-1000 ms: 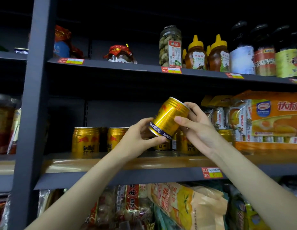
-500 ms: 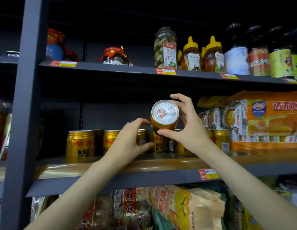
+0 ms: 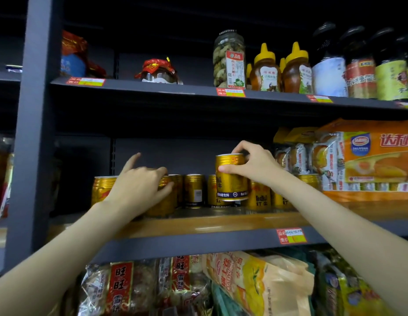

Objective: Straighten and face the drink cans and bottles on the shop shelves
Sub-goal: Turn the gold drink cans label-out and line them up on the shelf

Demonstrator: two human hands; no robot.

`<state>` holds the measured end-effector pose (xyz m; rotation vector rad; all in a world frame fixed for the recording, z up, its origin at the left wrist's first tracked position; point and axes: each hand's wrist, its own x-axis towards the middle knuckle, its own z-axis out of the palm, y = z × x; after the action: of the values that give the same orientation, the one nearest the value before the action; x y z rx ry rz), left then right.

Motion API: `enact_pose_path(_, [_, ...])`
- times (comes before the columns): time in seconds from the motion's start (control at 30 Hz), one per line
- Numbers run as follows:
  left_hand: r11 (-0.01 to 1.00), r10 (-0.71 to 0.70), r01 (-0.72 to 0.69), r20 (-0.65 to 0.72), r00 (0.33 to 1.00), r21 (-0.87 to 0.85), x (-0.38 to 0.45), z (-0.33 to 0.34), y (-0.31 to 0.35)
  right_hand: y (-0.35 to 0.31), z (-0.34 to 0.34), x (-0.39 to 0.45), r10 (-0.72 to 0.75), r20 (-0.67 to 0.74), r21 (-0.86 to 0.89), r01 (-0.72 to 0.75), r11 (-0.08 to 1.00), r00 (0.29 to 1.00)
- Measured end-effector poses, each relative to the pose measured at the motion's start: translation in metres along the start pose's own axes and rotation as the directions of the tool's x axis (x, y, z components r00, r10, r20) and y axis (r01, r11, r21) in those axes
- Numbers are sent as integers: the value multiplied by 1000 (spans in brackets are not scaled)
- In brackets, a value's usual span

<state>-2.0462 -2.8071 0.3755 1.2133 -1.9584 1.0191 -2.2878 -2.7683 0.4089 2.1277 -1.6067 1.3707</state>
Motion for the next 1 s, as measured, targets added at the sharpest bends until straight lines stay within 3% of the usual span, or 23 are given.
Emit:
enact_pose_path(0.33, [997, -33, 27, -77, 996, -76, -3, 7, 2, 4, 34, -12, -15, 41, -452, 32, 891, 999])
enact_pose_path(0.47, [998, -10, -3, -178, 984, -70, -3, 17, -1, 3, 21, -14, 15, 188, -609, 105, 787, 982])
enact_pose_path(0.7, [998, -9, -2, -182, 983, -61, -5, 14, 1, -2, 35, 1, 85, 181, -719, 73, 691, 980])
enact_pose_path(0.9, [996, -9, -10, -217, 976, -85, -5, 16, -1, -3, 57, 28, 176, 159, -843, 41, 536, 972])
enact_pose_path(1.0, [998, -18, 4, -242, 970, -56, -4, 21, -1, -12, 58, 51, 174, 209, -815, 73, 575, 962])
